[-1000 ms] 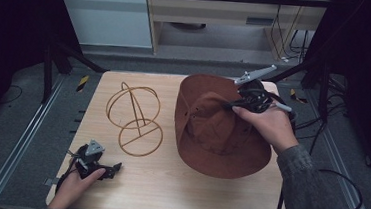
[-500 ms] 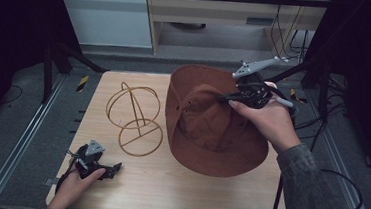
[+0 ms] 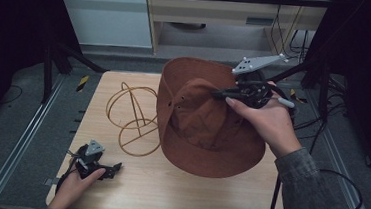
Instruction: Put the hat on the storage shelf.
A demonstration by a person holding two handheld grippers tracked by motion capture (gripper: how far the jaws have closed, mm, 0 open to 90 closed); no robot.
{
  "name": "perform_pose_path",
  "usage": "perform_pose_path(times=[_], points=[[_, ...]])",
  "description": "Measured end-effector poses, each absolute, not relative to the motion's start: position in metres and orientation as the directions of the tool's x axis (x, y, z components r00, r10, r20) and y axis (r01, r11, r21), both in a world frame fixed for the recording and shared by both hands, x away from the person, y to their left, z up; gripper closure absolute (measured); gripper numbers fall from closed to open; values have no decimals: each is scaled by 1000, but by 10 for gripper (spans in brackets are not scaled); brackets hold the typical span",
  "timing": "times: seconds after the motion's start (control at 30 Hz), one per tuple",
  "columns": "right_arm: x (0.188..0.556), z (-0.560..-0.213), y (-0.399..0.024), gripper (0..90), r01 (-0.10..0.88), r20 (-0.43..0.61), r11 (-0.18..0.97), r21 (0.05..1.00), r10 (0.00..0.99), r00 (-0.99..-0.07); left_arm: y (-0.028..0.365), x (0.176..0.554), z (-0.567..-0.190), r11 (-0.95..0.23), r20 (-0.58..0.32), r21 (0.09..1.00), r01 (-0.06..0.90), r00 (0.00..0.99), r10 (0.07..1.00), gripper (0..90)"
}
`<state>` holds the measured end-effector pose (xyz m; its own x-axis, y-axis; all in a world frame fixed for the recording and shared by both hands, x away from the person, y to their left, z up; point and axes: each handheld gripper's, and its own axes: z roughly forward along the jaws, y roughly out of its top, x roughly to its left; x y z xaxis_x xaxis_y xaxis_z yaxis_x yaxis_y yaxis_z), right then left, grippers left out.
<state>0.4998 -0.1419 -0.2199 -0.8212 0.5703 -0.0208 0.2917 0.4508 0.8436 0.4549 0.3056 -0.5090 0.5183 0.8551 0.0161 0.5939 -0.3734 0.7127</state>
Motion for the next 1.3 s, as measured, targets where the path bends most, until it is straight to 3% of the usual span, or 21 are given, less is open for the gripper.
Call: perform_pose_path(times=[0.97, 1.3], points=[[505, -181, -89, 891, 222, -44, 446, 867, 512, -858, 306, 455, -509, -378, 17, 712, 592, 523, 852, 0], [514, -183, -80, 891, 239, -20, 426, 873, 519, -855, 306, 455, -508, -382, 19, 709, 593, 524, 851, 0]])
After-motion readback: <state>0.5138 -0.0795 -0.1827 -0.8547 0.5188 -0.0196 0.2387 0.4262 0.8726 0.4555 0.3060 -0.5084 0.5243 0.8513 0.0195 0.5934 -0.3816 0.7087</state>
